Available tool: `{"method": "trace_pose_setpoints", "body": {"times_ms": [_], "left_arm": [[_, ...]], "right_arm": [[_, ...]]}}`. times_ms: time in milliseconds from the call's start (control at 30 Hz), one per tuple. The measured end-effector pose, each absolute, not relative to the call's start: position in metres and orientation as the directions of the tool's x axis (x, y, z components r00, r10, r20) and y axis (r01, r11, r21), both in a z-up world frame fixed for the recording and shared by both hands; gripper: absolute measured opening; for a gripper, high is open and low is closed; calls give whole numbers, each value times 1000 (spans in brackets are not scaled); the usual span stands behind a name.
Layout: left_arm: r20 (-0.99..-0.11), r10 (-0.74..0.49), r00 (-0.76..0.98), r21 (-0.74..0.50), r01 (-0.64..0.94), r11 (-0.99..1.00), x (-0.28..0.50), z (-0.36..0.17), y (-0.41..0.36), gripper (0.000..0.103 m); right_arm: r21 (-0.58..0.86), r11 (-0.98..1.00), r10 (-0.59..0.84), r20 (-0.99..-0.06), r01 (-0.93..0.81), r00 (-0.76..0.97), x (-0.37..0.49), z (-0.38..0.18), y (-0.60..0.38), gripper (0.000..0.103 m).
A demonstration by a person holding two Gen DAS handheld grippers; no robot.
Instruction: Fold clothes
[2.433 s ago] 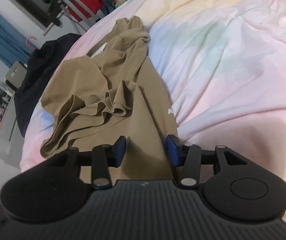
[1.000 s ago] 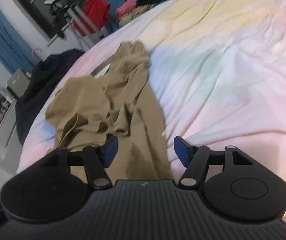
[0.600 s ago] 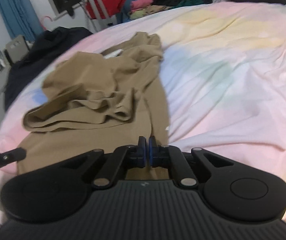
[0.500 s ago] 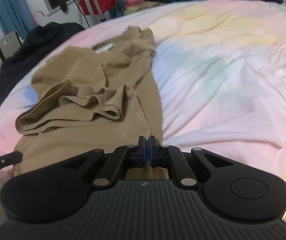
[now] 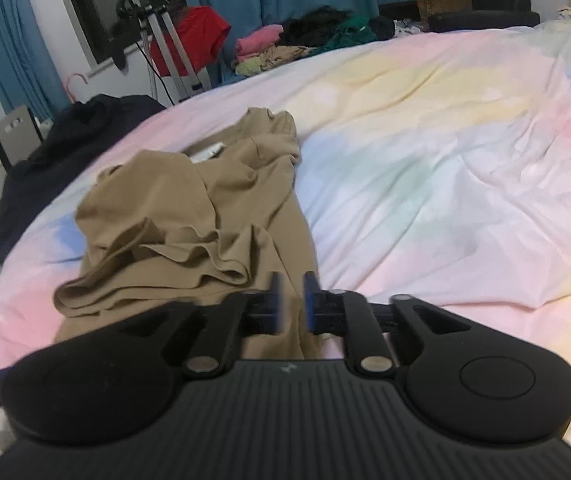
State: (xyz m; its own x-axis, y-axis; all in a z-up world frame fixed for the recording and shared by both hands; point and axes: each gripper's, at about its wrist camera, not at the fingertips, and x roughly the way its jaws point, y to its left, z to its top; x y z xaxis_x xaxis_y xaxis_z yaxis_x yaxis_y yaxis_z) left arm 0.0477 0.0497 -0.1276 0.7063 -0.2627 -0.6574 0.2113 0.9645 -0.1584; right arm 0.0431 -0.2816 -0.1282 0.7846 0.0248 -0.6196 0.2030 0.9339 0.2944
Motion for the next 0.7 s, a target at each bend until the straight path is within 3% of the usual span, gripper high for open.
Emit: {"method": "trace_pose_setpoints", "body": {"times_ms": [67,333,600,700], "left_arm": [[-639,-289,713,-175,230,957,32,-123,47,74],[-624,-493,607,-438,251,863,7,-131,40,81],[-692,-569,444,-639,-10,769,43,-197,58,79],[-649,-588,483,-707,-98,700,56,-208,72,76]], "right_arm": [[320,928,47,-604,189,795,41,-125,-283,92],[367,910,55,-565,191,823,32,-111,-286,93],[482,845,92,-558,232,825,30,-113,-300,93],[513,823,106,-559,243,822,30,-116,-302,93]]}}
